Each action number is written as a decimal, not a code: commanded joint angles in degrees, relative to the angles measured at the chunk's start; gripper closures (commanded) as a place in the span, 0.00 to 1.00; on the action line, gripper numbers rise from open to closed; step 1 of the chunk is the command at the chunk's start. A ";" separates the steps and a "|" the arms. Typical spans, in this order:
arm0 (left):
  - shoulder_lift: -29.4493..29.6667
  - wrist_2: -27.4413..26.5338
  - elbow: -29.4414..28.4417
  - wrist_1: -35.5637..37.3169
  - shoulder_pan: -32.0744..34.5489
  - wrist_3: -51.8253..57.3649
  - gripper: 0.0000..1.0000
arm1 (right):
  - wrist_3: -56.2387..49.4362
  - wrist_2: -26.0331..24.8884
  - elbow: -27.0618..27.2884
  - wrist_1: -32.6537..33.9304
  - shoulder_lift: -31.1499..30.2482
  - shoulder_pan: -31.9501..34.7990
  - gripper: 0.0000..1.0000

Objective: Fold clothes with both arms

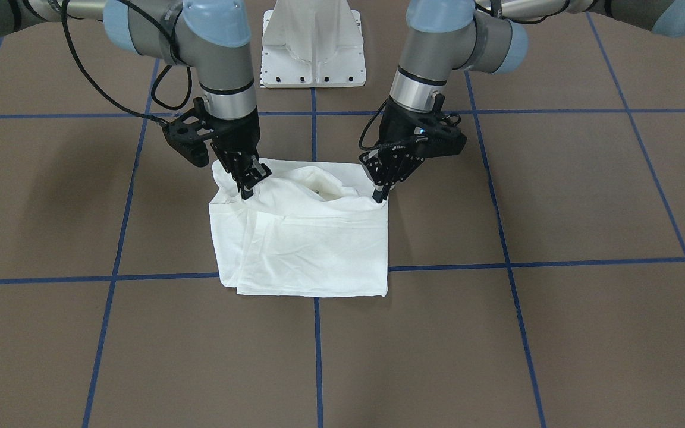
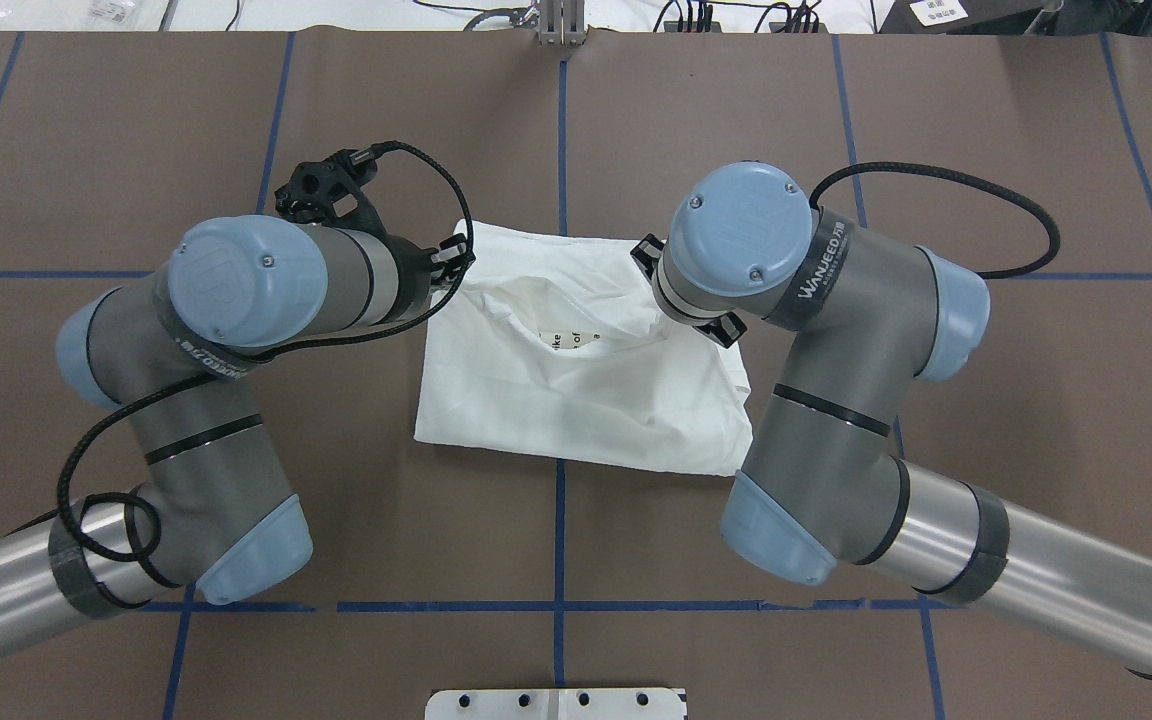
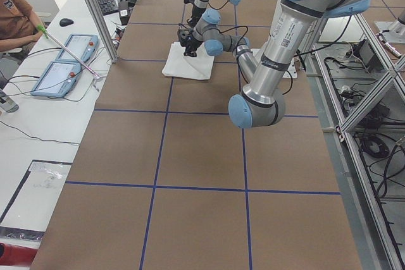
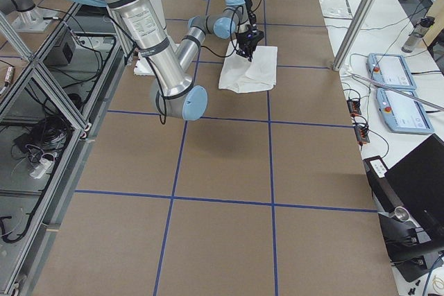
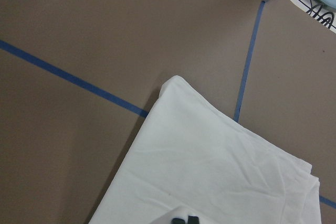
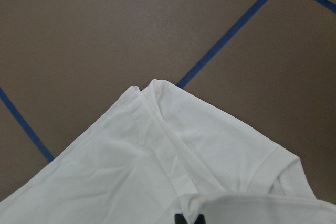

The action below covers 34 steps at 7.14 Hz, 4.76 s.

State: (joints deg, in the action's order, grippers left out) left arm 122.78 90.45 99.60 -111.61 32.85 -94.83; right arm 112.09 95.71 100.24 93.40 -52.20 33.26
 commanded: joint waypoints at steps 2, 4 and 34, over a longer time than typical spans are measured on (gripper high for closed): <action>6.40 -0.27 -19.82 -12.10 4.92 3.49 0.85 | -6.35 6.41 -18.24 -10.31 6.19 6.63 0.01; 6.95 -0.10 -23.66 -15.74 8.45 8.51 0.42 | -18.69 12.28 -26.92 -15.87 8.43 14.07 0.00; -38.66 42.70 4.73 5.35 54.34 95.97 0.00 | -122.64 36.40 -4.79 -1.82 -36.40 51.82 0.00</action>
State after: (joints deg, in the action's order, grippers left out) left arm 84.15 133.14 104.34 -106.22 87.15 1.08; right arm -10.68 132.17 95.40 91.61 -88.44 85.08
